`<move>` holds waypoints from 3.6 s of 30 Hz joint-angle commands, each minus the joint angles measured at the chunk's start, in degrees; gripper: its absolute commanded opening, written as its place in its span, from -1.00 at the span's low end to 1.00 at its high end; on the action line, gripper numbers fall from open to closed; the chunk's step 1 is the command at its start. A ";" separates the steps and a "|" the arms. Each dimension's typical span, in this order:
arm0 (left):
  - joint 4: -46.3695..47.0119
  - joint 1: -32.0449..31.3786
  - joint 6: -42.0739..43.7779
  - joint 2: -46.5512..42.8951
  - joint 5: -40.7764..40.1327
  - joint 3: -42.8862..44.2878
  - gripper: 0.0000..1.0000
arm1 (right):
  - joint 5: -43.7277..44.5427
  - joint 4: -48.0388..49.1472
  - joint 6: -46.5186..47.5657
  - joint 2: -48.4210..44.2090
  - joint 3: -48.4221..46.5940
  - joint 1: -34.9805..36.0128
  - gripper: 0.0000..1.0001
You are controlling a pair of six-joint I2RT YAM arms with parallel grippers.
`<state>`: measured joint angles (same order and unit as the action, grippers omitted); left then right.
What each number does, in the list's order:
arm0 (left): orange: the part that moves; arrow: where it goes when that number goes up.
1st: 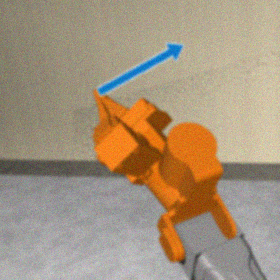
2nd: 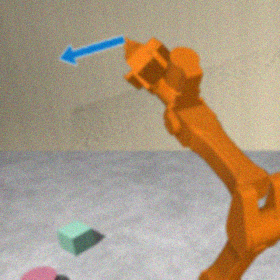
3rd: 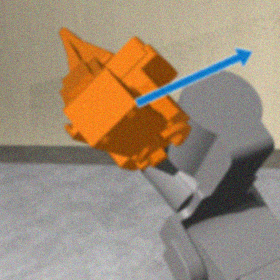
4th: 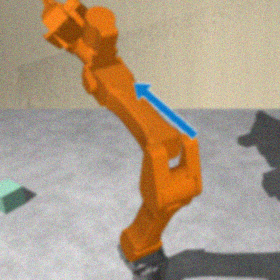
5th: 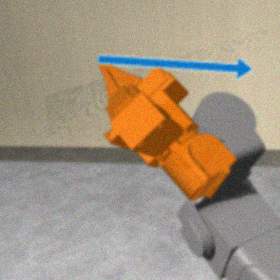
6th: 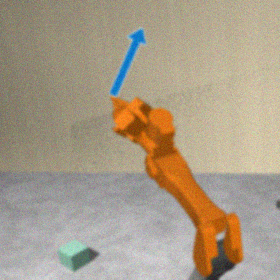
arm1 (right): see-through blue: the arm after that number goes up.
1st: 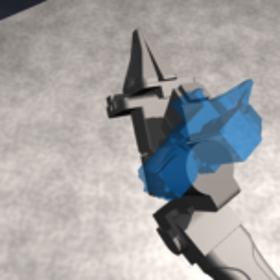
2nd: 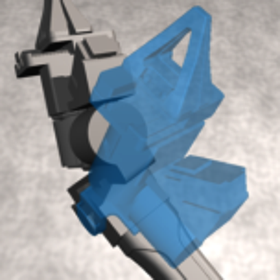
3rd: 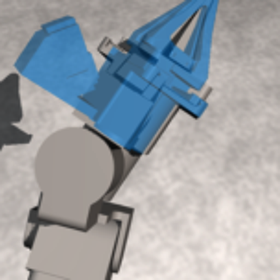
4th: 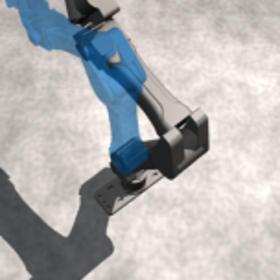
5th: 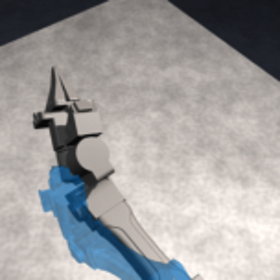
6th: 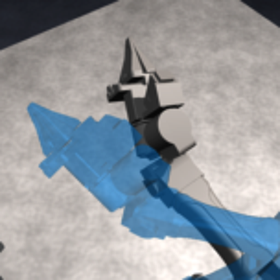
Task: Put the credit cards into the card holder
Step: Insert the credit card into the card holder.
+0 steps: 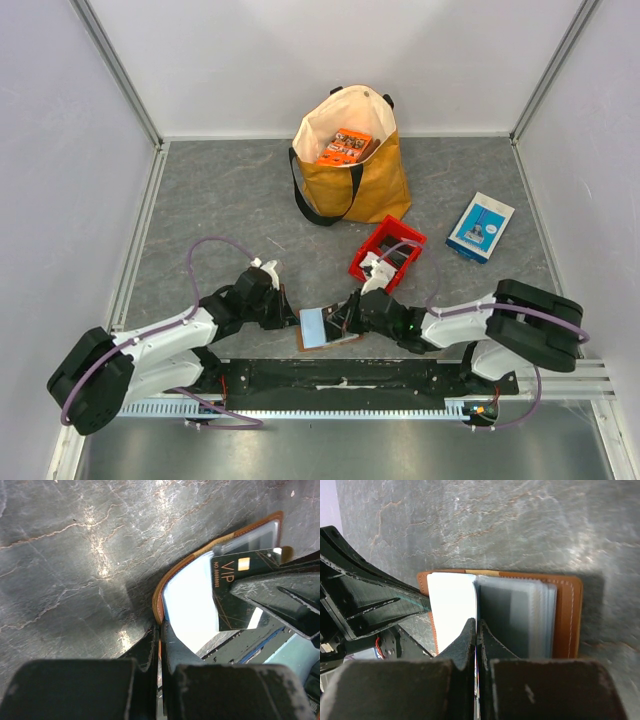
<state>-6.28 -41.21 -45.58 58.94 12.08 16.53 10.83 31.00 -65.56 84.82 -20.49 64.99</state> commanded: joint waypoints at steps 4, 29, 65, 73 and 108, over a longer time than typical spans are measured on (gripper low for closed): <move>0.22 -0.01 -1.18 -1.11 -1.70 -0.89 -0.96 | 5.96 -8.16 -3.08 -4.93 3.17 0.49 -1.00; -1.01 -0.01 -2.93 -0.14 -5.39 -0.28 -0.97 | -4.59 7.66 1.40 3.42 3.44 3.30 -1.00; -1.71 -0.01 -2.05 -2.07 -4.60 0.69 -0.96 | -8.89 8.28 -1.67 8.52 -0.60 0.93 -0.94; -2.59 -0.10 -2.14 -3.48 -4.61 0.34 -0.96 | -0.74 -7.25 2.36 -0.69 -2.45 0.84 -0.08; -1.89 -0.01 -2.23 -3.56 -3.29 0.95 -0.97 | -7.05 -13.25 9.13 4.83 -16.16 4.27 -0.42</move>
<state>-10.17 -41.10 -47.31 55.94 9.06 16.43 6.68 13.96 -57.56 89.21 -34.15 68.49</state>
